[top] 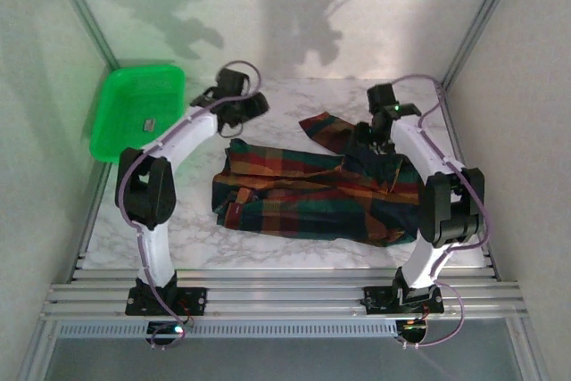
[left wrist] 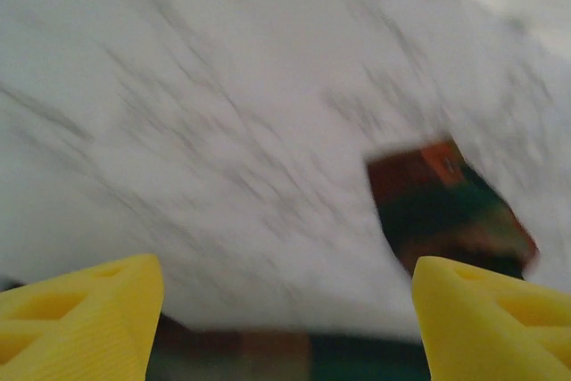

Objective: Fold and stack the long sleeve shirts

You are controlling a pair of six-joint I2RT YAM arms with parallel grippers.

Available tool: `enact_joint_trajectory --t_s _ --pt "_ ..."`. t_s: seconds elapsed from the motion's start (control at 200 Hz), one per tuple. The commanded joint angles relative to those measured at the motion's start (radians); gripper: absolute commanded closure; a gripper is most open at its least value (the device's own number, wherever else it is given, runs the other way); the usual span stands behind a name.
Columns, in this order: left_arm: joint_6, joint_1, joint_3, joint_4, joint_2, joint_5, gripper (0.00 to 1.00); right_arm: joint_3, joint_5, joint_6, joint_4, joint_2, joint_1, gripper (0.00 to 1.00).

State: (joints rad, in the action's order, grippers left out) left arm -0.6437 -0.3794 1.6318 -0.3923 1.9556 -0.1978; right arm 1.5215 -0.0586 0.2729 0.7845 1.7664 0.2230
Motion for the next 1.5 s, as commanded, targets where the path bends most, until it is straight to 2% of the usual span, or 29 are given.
enact_joint_trajectory --t_s 0.0,0.155,0.29,0.395,0.561,0.706,0.791,0.841,0.916,0.991,1.076,1.161,1.301,1.411,1.472,1.477,1.497 --pt "-0.165 -0.075 -0.111 0.068 -0.026 -0.143 0.27 0.145 0.037 -0.259 0.000 0.125 -0.006 0.32" --pt "-0.257 -0.105 -0.215 0.157 0.009 -0.144 0.27 0.334 0.059 -0.362 0.000 0.313 -0.012 0.33" --pt "-0.237 -0.093 -0.273 0.144 0.039 -0.056 0.27 0.447 0.104 -0.376 0.006 0.456 -0.021 0.33" --pt "-0.229 -0.073 -0.341 0.196 0.042 -0.059 0.28 0.512 0.133 -0.388 0.023 0.530 -0.025 0.34" --pt "-0.174 -0.070 -0.315 0.190 0.082 -0.072 0.29 0.555 0.151 -0.395 0.015 0.596 -0.030 0.35" --pt "-0.168 -0.063 -0.332 0.226 0.096 -0.087 0.29 0.625 0.221 -0.362 -0.006 0.672 -0.027 0.37" --pt "-0.152 -0.055 -0.308 0.205 0.126 -0.095 0.29 0.757 0.241 -0.342 0.053 0.749 -0.027 0.41" --pt "-0.128 -0.047 -0.273 0.190 0.142 -0.106 0.30 0.793 0.249 -0.321 0.045 0.764 -0.026 0.46" --pt "-0.078 -0.038 -0.195 0.155 0.172 -0.099 0.29 0.894 0.269 -0.283 0.067 0.801 -0.028 0.65" --pt "-0.056 -0.018 -0.139 0.128 0.205 -0.100 0.30 0.998 0.300 -0.267 0.109 0.850 -0.029 0.78" --pt "-0.060 0.003 -0.124 0.158 0.219 -0.104 0.30 1.009 0.375 -0.204 0.098 0.857 -0.043 0.94" --pt "-0.044 0.018 -0.075 0.153 0.235 -0.106 0.30 0.999 0.467 -0.158 0.061 0.816 -0.054 1.00" --pt "-0.008 0.020 0.017 0.123 0.267 -0.114 0.29 0.946 0.602 -0.139 -0.043 0.692 -0.072 1.00" --pt "-0.015 0.019 0.012 0.141 0.274 -0.121 0.30 0.936 0.580 -0.147 -0.008 0.662 -0.083 1.00" --pt "-0.023 0.016 -0.010 0.165 0.265 -0.129 0.30 0.933 0.494 -0.147 0.020 0.677 -0.079 0.72" --pt "-0.023 0.016 -0.012 0.166 0.264 -0.129 0.30 0.933 0.494 -0.147 0.020 0.677 -0.079 0.72" --pt "-0.024 0.014 -0.014 0.172 0.262 -0.132 0.29 0.938 0.484 -0.146 0.030 0.689 -0.079 0.60"
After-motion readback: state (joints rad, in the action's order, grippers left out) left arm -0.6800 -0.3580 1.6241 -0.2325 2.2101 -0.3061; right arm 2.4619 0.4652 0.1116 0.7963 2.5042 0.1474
